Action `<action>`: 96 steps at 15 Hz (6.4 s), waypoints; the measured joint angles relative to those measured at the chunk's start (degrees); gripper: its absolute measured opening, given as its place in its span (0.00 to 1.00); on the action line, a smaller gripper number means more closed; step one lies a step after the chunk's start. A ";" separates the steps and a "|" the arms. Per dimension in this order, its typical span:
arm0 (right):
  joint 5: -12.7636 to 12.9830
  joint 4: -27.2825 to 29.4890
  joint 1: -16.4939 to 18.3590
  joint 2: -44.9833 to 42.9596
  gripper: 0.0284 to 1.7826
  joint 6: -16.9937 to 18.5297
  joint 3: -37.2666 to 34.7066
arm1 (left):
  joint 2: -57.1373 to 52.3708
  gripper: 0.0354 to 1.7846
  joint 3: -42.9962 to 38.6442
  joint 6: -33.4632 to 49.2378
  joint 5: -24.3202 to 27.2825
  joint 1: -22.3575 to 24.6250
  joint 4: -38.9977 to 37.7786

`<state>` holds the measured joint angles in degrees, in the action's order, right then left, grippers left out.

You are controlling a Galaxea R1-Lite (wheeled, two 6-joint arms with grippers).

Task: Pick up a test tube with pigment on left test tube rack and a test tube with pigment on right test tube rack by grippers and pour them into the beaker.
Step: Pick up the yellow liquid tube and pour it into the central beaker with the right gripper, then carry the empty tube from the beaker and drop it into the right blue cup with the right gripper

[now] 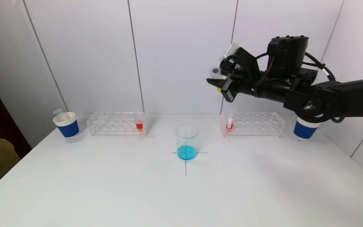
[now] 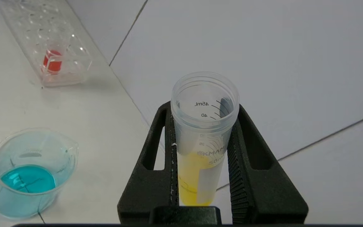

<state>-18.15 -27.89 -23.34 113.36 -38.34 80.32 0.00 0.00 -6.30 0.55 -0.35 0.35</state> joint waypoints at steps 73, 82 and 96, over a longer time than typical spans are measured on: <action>-14.57 -25.27 -0.46 18.01 0.27 -61.82 -1.91 | 0.00 0.99 0.00 0.00 -0.02 0.02 -0.02; -14.59 -25.93 -0.60 18.05 0.27 -59.78 -2.02 | 0.00 0.99 0.00 0.02 -0.02 0.00 0.00; 3.39 -37.68 -2.36 14.20 0.27 -7.05 -7.58 | 0.00 0.99 0.00 -0.02 -0.02 0.00 -0.02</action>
<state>-14.76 -65.57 -25.71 127.56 -45.39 72.74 0.00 0.00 -6.33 0.52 -0.35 0.33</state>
